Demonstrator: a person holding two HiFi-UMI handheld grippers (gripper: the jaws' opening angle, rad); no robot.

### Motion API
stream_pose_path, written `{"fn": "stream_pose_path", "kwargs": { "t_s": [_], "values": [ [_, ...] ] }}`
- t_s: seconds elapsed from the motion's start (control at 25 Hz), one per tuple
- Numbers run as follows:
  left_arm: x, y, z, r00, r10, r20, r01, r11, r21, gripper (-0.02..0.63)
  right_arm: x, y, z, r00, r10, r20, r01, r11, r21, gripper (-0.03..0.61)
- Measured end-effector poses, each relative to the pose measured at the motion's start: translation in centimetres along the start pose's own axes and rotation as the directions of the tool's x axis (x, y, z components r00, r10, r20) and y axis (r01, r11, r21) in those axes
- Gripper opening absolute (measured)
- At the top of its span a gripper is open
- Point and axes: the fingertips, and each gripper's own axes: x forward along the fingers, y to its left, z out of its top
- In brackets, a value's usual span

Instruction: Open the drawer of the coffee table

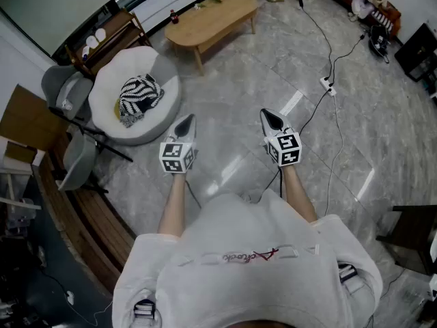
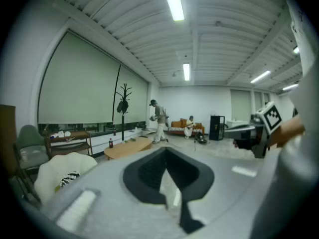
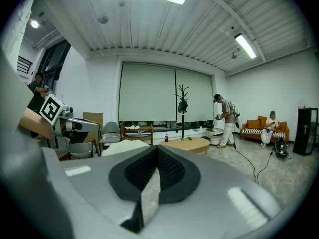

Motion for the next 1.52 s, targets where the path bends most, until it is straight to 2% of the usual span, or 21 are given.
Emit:
{"fn": "stream_pose_path", "kwargs": {
  "t_s": [0.52, 1.08, 1.52],
  "values": [
    [0.5, -1.4, -0.5, 1.0, 0.013, -0.011, -0.013, 1.0, -0.009, -0.001, -0.6, -0.7, -0.5, 1.0, 0.03, 0.005, -0.03, 1.0, -0.002, 0.003],
    [3.1, -5.6, -1.5, 0.999, 0.036, -0.027, -0.037, 0.999, -0.007, -0.002, -2.3, -4.8, -2.5, 0.997, 0.073, -0.014, -0.073, 0.997, -0.01, 0.003],
    [5.8, -4.9, -2.1, 0.999, 0.034, -0.038, -0.035, 0.999, -0.018, -0.002, 0.0, -6.3, -3.0, 0.996, 0.081, -0.02, -0.081, 0.997, -0.003, 0.003]
  ]
}}
